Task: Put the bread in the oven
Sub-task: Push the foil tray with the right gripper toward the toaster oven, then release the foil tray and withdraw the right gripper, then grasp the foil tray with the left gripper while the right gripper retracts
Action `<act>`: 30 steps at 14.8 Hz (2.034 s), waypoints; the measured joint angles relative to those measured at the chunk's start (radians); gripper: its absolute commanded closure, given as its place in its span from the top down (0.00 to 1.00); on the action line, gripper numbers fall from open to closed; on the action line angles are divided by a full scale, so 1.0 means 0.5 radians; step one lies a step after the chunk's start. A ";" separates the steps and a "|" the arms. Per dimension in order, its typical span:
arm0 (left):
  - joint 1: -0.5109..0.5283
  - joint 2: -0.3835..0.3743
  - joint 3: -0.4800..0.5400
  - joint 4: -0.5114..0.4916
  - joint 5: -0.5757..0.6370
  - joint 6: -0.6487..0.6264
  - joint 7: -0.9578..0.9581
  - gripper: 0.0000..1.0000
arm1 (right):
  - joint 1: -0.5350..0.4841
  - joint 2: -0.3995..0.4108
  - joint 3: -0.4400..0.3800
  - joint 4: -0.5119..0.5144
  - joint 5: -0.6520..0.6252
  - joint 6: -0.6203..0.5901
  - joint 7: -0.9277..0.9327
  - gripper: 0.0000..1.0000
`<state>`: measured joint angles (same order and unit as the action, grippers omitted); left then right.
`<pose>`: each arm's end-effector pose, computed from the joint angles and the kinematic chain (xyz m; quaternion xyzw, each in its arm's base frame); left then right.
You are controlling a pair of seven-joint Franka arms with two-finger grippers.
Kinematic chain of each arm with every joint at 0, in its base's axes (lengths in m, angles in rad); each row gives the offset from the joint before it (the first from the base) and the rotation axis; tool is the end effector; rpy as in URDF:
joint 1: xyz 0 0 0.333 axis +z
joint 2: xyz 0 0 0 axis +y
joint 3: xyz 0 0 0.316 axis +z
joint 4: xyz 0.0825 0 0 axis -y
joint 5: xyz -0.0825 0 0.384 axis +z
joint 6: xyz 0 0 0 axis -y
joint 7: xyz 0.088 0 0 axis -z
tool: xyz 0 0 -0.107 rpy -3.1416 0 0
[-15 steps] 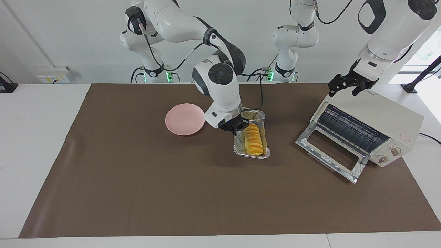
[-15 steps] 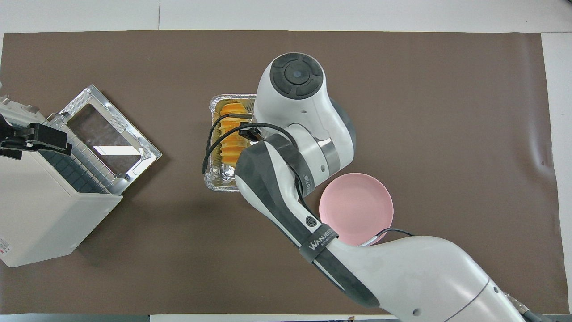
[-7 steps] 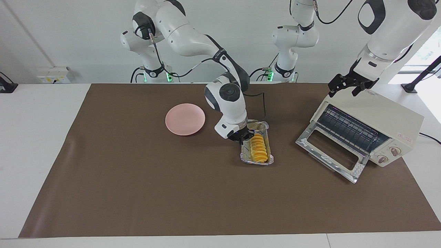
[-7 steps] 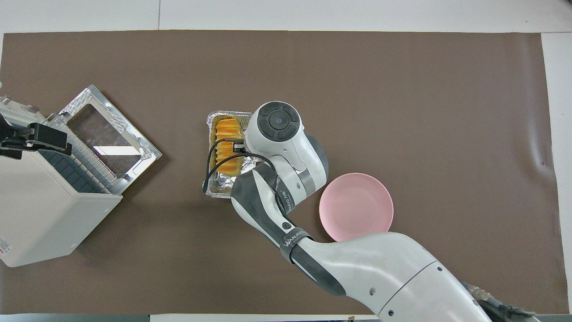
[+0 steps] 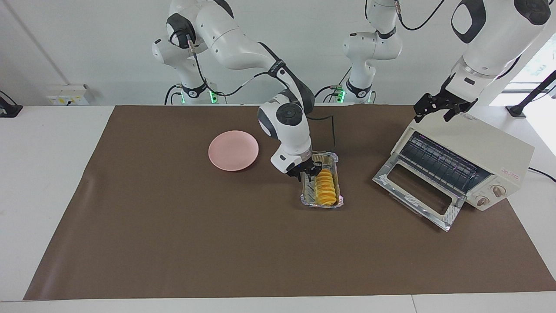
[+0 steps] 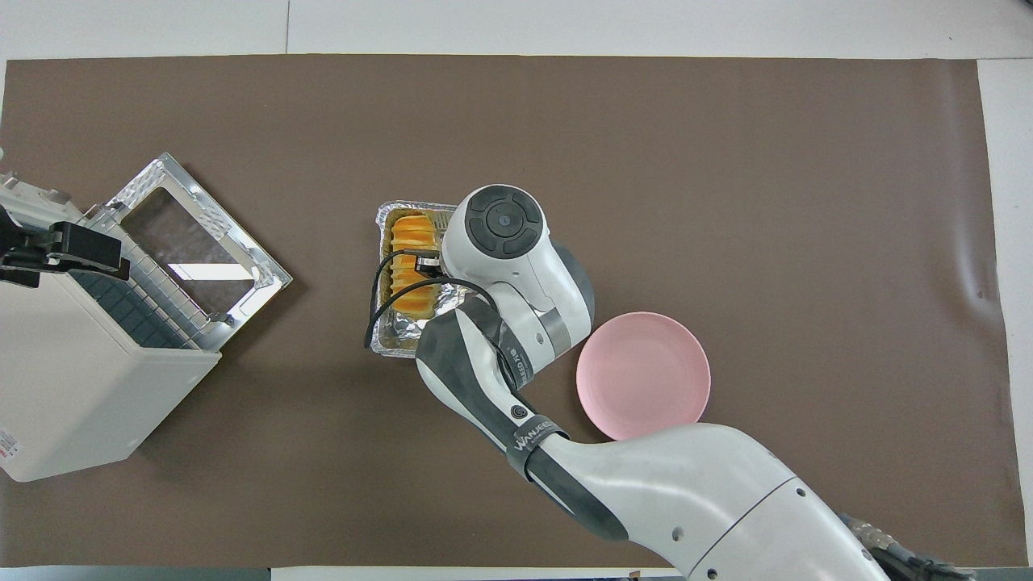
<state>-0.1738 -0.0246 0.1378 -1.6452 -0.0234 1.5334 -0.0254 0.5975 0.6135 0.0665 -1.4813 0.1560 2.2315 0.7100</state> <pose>0.5403 -0.0212 0.5999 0.9989 -0.0053 -0.0441 0.0120 0.5735 0.4438 0.3304 -0.9915 0.0736 0.0000 0.1077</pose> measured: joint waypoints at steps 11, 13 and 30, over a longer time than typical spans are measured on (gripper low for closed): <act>-0.002 0.000 -0.007 0.001 0.000 -0.001 -0.001 1.00 | -0.545 -0.481 -0.046 0.009 0.001 -0.587 -0.249 1.00; -0.031 -0.002 -0.023 0.001 -0.001 0.011 0.000 1.00 | -0.684 -0.576 -0.048 0.009 0.001 -0.753 -0.456 1.00; -0.973 0.487 -0.057 -0.453 -0.040 1.172 -0.803 0.97 | -1.259 -1.215 -0.052 -0.348 -0.300 -1.409 -1.636 1.00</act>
<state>-0.6604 0.2188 0.1091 -1.8715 -0.0436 2.1196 -0.4267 -0.0320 0.0059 0.0405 -1.6553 0.0061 1.5269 -0.1078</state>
